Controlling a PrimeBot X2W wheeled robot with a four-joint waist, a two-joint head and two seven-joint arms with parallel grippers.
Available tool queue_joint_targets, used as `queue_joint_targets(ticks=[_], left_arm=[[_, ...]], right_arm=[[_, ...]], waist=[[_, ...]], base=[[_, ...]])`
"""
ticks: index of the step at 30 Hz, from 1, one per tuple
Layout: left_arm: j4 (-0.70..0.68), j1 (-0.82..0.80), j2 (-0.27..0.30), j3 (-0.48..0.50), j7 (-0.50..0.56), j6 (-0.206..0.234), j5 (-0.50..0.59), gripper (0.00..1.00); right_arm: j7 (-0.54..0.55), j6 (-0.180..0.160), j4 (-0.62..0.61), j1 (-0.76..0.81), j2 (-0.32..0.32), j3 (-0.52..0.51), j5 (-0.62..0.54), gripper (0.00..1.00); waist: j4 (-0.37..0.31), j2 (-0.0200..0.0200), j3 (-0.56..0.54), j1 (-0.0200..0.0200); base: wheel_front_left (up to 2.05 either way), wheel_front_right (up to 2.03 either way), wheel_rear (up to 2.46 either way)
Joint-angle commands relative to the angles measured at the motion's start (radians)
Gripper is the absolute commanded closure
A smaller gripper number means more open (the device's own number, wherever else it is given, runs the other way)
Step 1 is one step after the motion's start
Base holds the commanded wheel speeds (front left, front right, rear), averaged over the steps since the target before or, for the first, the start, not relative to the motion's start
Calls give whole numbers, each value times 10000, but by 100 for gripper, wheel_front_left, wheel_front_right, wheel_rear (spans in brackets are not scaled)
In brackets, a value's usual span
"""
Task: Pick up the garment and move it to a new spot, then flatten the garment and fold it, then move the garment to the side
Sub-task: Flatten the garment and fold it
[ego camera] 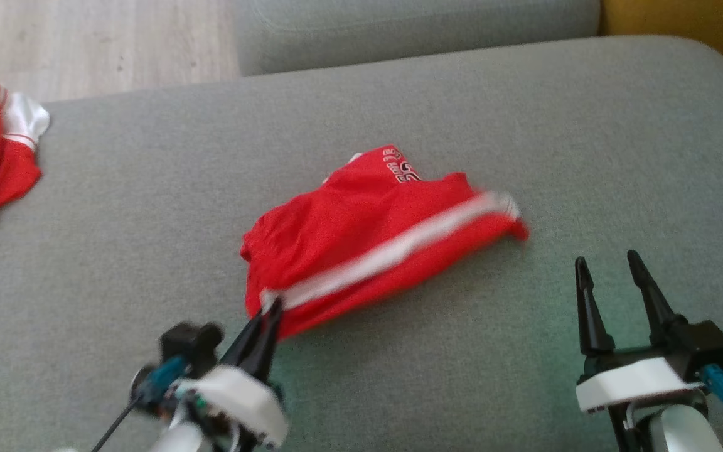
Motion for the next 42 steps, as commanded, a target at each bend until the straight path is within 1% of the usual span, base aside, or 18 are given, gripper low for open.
queue_joint_targets(ticks=[1, 7, 11, 13, 14, 15, 19, 25, 34, 42], left_arm=[[-345, -195, 269, 582, -20, 106, -133, 100], [253, 159, 676, 986, -189, 245, -335, 100], [750, 91, 643, 1117, -473, 223, -402, 100], [1022, 46, 621, 1151, -704, 260, -330, 62], [1125, 31, 577, 1175, -835, 278, -321, 34], [1212, 22, 515, 1203, -969, 283, -337, 0], [1445, 20, 352, 1234, -1461, 289, -297, 0], [1321, 217, 230, 1304, -2045, 379, -253, 0], [599, 968, 0, 1300, -2523, 868, -41, 0], [225, 1451, 61, 1311, -2608, 1196, 81, 0]], right_arm=[[-109, -7, -283, -101, -54, 203, -90, 0], [-81, -7, -292, 38, -54, 227, -204, 0], [-29, -7, -323, 80, -54, 270, -249, 0], [-2, -7, -326, 100, -54, 303, -258, 0], [12, -7, -328, 109, -54, 321, -260, 0], [26, -7, -333, 118, -54, 337, -265, 0], [80, -7, -353, 142, -54, 386, -310, 0], [157, -7, -425, 143, -54, 457, -391, 0], [246, -7, -591, 340, -54, 360, -333, 0], [242, -7, -529, 703, -54, 404, -30, 0]], waist=[[103, 0, -153, 2], [141, 0, -243, 2], [160, 0, -224, 2], [177, 0, -235, 2], [189, 0, -248, 2], [211, 0, -267, 2], [334, 0, -444, 2], [506, 0, -775, 2], [897, 0, -1173, 2], [1110, 0, -1233, 2]], base=[[0, 0, 0], [0, 0, 0], [0, 0, 0], [0, 0, 0], [0, 0, 0], [0, 0, 0], [0, 0, 0], [0, 0, 0], [0, 0, 0], [0, 0, 0]])
